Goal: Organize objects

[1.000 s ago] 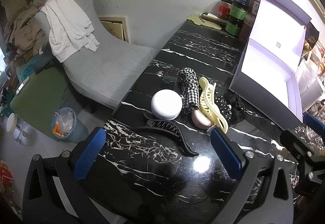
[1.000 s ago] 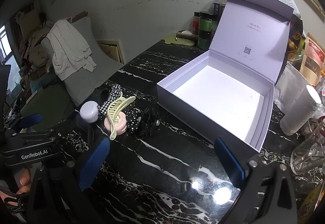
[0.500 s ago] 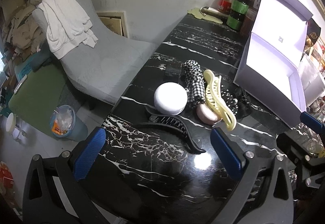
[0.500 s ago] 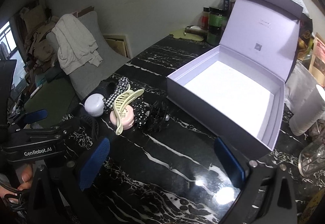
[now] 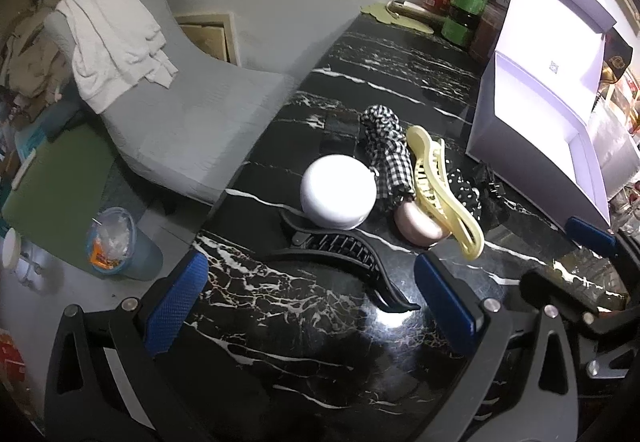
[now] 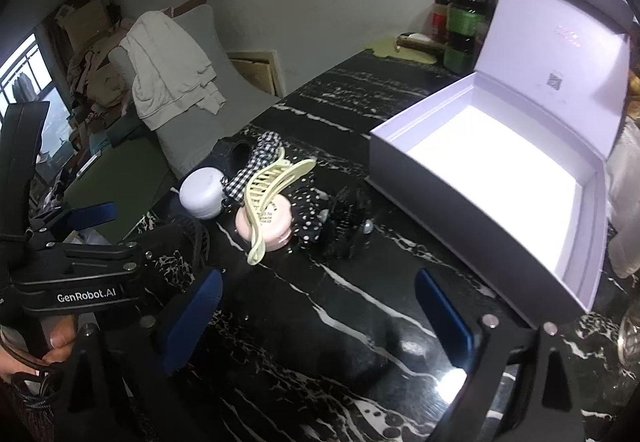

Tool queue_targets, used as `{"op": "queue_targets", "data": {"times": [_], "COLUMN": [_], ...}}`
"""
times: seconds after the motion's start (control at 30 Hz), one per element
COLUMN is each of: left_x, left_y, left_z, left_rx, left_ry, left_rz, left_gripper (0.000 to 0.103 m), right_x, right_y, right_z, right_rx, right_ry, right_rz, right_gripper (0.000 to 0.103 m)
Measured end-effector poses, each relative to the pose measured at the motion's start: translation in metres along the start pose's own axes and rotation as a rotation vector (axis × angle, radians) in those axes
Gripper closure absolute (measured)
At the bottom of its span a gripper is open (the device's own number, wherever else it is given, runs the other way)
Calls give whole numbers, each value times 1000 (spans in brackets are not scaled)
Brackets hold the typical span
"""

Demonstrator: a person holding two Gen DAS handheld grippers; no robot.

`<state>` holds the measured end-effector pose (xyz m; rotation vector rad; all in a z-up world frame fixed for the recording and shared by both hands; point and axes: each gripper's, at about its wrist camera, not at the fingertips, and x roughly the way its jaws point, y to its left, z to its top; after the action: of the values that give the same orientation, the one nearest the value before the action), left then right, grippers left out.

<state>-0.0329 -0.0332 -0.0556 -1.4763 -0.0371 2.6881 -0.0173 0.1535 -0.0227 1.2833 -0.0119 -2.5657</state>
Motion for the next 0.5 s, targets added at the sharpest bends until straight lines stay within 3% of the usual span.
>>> {"op": "queue_targets", "data": {"times": [0.27, 0.5], "left_x": [12, 29], "left_y": [5, 3], "left_z": [-2, 1], "left_rx": [-15, -12], "left_ry": [27, 80], "left_rz": [-66, -44], "left_gripper": [0, 0], "right_x": [20, 29], "right_y": [-2, -7], "right_z": [1, 1], "right_rx": [1, 16], "right_ry": [33, 48], "right_rz": [26, 26], "right_gripper": [5, 5]}}
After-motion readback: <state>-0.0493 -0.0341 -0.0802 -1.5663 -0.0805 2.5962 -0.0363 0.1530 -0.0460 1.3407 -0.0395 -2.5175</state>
